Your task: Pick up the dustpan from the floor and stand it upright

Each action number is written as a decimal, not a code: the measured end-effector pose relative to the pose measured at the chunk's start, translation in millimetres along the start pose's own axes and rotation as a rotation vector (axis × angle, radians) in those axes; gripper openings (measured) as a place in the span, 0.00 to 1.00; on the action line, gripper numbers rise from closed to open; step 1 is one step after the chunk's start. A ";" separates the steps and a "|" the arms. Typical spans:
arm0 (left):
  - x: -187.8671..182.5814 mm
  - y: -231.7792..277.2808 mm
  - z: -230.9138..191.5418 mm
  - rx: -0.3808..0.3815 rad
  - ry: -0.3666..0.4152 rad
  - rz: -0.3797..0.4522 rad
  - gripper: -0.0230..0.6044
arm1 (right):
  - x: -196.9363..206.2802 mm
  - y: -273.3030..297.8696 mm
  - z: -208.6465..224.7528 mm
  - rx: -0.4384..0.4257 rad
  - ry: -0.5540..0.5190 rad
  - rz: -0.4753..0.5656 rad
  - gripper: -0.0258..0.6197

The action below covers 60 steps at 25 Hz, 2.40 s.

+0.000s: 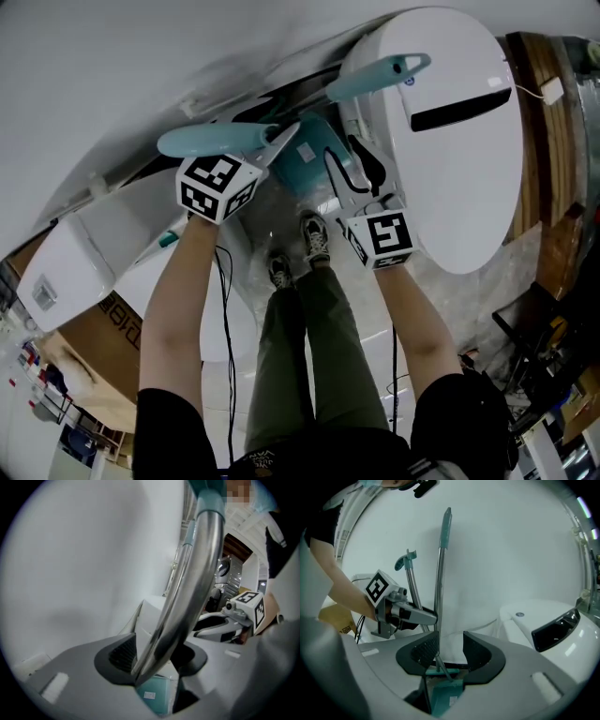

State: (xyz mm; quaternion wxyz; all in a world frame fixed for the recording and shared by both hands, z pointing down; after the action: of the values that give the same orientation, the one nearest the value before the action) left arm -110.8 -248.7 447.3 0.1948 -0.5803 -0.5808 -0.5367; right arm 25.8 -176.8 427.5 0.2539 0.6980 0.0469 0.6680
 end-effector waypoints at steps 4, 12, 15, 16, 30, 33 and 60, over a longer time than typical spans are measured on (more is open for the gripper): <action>1.2 -9.8 1.7 -0.025 -0.028 -0.001 0.38 | -25.7 1.7 -5.4 -0.029 -0.021 0.030 0.26; -10.1 -33.6 15.3 -0.032 -0.031 0.020 0.40 | -67.5 -3.6 -15.7 -0.064 -0.029 0.076 0.26; -12.1 -40.7 23.3 -0.029 -0.031 0.012 0.40 | -88.3 -10.3 -21.3 -0.080 -0.036 0.111 0.26; -13.3 -42.8 25.7 -0.030 -0.032 0.011 0.40 | -95.4 -12.4 -22.8 -0.085 -0.039 0.123 0.26; -34.8 -65.0 46.9 -0.057 -0.019 0.020 0.43 | -135.6 -23.7 -29.1 -0.112 -0.041 0.178 0.25; -36.7 -69.3 44.9 -0.080 -0.017 0.019 0.43 | -134.4 -25.4 -25.6 -0.105 -0.029 0.174 0.26; -22.3 -70.9 42.3 -0.176 -0.052 0.002 0.43 | -98.7 -50.8 0.6 -0.042 0.054 0.129 0.25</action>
State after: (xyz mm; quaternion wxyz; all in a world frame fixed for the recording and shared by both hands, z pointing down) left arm -151.1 -205.4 385.5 0.1284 -0.6093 -0.5357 -0.5703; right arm 30.1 -172.9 316.6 0.2237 0.6756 -0.0052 0.7024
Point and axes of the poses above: the fingertips, and each gripper's own axes: y forward along the fingers, z to its right, x out of its underside, the point moved 5 cm from there along -y, backward along the fingers, and after that the axes turned 13 degrees about x, right-handed, at the moved point
